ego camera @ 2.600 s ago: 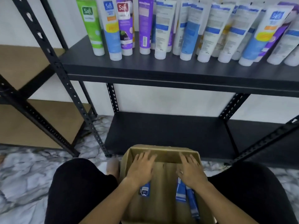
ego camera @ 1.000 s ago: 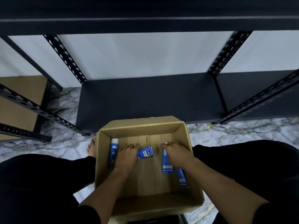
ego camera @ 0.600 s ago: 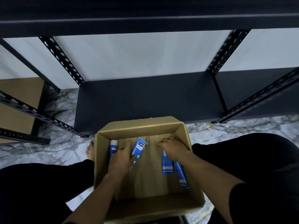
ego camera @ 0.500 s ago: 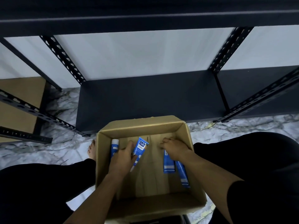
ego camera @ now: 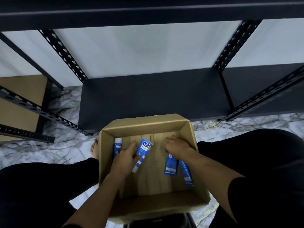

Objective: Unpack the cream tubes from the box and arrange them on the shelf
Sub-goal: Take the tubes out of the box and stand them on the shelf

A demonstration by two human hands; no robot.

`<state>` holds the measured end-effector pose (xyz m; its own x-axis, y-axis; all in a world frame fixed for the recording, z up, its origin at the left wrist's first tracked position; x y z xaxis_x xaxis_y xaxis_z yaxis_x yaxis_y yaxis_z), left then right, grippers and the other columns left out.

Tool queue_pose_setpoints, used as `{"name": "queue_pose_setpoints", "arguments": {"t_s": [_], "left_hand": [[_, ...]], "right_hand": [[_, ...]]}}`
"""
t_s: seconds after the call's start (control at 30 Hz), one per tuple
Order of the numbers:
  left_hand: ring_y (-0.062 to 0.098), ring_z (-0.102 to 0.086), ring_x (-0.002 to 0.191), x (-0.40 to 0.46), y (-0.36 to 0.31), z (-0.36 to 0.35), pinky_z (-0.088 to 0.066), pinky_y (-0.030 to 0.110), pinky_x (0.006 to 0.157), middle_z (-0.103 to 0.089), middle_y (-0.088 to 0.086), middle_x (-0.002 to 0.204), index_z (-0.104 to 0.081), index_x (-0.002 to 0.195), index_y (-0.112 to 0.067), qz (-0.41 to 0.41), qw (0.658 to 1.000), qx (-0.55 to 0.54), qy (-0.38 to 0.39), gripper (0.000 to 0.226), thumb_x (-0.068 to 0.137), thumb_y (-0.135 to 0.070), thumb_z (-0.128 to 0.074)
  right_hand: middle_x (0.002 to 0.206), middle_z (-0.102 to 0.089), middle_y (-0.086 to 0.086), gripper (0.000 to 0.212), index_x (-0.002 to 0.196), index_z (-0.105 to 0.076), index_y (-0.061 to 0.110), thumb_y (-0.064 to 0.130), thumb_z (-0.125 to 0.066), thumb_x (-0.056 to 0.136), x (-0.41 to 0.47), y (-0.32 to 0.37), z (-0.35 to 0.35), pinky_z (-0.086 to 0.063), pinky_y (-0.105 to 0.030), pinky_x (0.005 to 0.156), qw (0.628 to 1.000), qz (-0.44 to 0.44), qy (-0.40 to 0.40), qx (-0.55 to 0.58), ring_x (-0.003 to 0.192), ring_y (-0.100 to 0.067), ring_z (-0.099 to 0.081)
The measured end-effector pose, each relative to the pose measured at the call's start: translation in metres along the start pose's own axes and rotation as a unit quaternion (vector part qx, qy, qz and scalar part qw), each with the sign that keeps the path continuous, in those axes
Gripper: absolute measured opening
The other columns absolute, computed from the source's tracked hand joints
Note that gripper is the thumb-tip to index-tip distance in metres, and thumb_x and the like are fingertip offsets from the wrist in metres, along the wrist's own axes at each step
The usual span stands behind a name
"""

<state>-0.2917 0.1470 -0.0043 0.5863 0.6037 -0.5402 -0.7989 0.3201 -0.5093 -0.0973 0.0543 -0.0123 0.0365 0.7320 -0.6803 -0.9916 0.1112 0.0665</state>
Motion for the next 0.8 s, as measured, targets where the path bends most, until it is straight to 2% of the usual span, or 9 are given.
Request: {"name": "queue_pose_setpoints", "arguments": {"t_s": [0.1,0.2,0.33,0.43,0.5,0.63,0.7,0.8], "left_hand": [[0.004,-0.061,0.090,-0.002,-0.002,0.003,-0.054,0.031,0.075,-0.063,-0.010,0.100,-0.040,0.129,-0.036,0.000,1.000,-0.010,-0.005,0.040,0.096,-0.027,-0.060],[0.002,-0.059,0.085,-0.004,-0.005,0.011,-0.046,0.026,0.066,-0.060,-0.014,0.095,-0.040,0.130,-0.036,-0.002,1.000,-0.018,-0.023,0.041,0.096,-0.028,-0.060],[0.001,-0.062,0.084,-0.010,-0.009,0.023,-0.055,0.030,0.068,-0.061,-0.017,0.094,-0.040,0.125,-0.038,-0.006,0.999,-0.032,-0.039,0.038,0.095,-0.029,-0.062],[-0.001,-0.061,0.080,-0.018,-0.009,0.033,-0.052,0.029,0.066,-0.062,-0.017,0.088,-0.044,0.120,-0.034,-0.003,0.996,-0.063,-0.058,0.034,0.094,-0.026,-0.064],[0.003,-0.064,0.081,-0.024,-0.010,0.040,-0.055,0.033,0.068,-0.067,-0.011,0.091,-0.045,0.117,-0.033,-0.003,0.994,-0.082,-0.068,0.032,0.093,-0.024,-0.065],[0.007,-0.068,0.084,-0.038,-0.010,0.049,-0.059,0.041,0.072,-0.070,-0.007,0.098,-0.042,0.113,-0.040,-0.016,0.989,-0.115,-0.086,0.036,0.093,-0.023,-0.066],[0.004,-0.069,0.082,-0.045,-0.012,0.052,-0.060,0.042,0.074,-0.071,-0.011,0.094,-0.041,0.113,-0.045,-0.027,0.984,-0.140,-0.104,0.039,0.093,-0.021,-0.065],[0.001,-0.068,0.078,-0.056,-0.019,0.059,-0.058,0.041,0.076,-0.070,-0.013,0.086,-0.042,0.116,-0.043,-0.043,0.974,-0.179,-0.130,0.041,0.093,-0.019,-0.065]], "right_hand": [[0.130,-0.047,-0.014,0.032,0.119,-0.061,0.002,-0.004,-0.061,0.088,-0.003,-0.001,0.003,-0.048,-0.044,0.092,1.000,-0.008,0.013,0.020,0.121,-0.035,-0.044],[0.124,-0.051,-0.009,0.032,0.112,-0.066,0.008,0.007,-0.075,0.081,-0.006,-0.005,0.008,-0.048,-0.040,0.087,0.995,-0.018,-0.002,0.093,0.113,-0.032,-0.052],[0.118,-0.054,0.000,0.033,0.111,-0.069,0.021,0.019,-0.079,0.080,-0.019,-0.007,0.021,-0.044,-0.032,0.079,0.986,-0.017,-0.041,0.161,0.107,-0.022,-0.055],[0.115,-0.061,0.004,0.033,0.108,-0.071,0.025,0.021,-0.081,0.077,-0.028,-0.007,0.027,-0.049,-0.032,0.085,0.977,-0.014,-0.057,0.206,0.105,-0.017,-0.057],[0.111,-0.063,0.007,0.031,0.104,-0.071,0.027,0.023,-0.082,0.076,-0.037,-0.007,0.028,-0.050,-0.033,0.087,0.969,-0.018,-0.066,0.239,0.103,-0.014,-0.058],[0.093,-0.061,0.013,0.026,0.099,-0.068,0.027,0.025,-0.081,0.077,-0.058,-0.006,0.031,-0.045,-0.024,0.073,0.934,-0.026,-0.112,0.338,0.086,-0.005,-0.057],[0.090,-0.063,0.012,0.025,0.099,-0.066,0.026,0.023,-0.080,0.078,-0.068,-0.002,0.031,-0.047,-0.025,0.074,0.909,-0.027,-0.135,0.394,0.084,-0.005,-0.059],[0.094,-0.068,0.004,0.024,0.096,-0.064,0.022,0.022,-0.081,0.079,-0.083,0.006,0.036,-0.054,-0.033,0.079,0.873,-0.024,-0.182,0.452,0.088,-0.013,-0.065]]}}
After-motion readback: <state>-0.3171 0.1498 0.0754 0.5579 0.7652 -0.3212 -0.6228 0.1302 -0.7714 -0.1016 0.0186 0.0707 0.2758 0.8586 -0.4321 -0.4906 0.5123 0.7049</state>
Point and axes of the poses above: each hand's wrist, its own x-axis towards the middle knuckle, its own z-axis out of the back of the hand, y = z × x, the point moved 4 cm from there along x, towards the middle knuckle
